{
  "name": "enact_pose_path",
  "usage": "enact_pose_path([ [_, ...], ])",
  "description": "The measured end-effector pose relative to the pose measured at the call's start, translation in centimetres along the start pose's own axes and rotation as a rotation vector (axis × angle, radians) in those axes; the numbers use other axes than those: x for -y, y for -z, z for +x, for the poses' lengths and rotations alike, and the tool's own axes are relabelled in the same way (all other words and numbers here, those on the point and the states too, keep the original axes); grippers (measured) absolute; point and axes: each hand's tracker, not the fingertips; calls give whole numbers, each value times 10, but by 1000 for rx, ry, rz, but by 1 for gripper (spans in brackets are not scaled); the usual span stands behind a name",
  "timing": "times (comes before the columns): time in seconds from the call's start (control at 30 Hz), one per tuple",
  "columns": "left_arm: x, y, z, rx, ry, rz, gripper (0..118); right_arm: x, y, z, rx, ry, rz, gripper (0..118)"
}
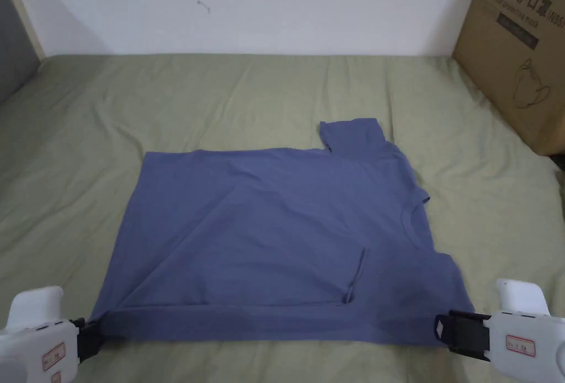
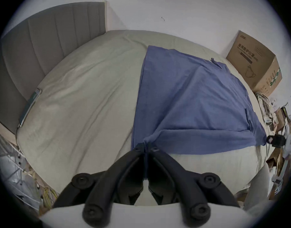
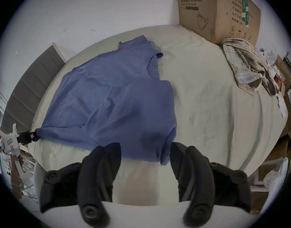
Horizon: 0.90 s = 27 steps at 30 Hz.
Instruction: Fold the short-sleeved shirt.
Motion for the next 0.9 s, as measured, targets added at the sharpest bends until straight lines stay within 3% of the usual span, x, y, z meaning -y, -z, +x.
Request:
enact_pose_path([
  [0.13, -1, -2, -1, 3, 4, 1, 3, -5, 5, 10, -18, 19, -1, 63],
  [0.17, -1, -2, -2, 4, 3, 0, 3, -3, 10, 12, -20, 11, -14, 55],
  [0.2, -1, -2, -3, 2, 2, 0, 3, -1, 17, 14, -29, -2, -43, 13],
  [0.23, -1, -2, -3, 1, 4, -1, 3, 1, 27, 18, -60, -5, -77, 1],
  [0.37, -1, -4, -4, -12, 21, -7, 3, -7, 21, 25, -56, 37, -76, 1],
  [0.53, -13, -9, -1, -26, 49, -3, 3, -33, -8, 18, -76, -8, -21, 1],
  [0.67, -40, -7, 4, -21, 66, 21, 3, -65, -12, 15, -96, 1, 25, 1],
  [0.83, -94, 19, 12, -55, 115, 31, 3, -121, 9, 5, -47, -8, 59, 1],
  [0.9, -114, 35, 13, -61, 111, 25, 3, -140, 33, -1, 10, -50, 58, 1],
])
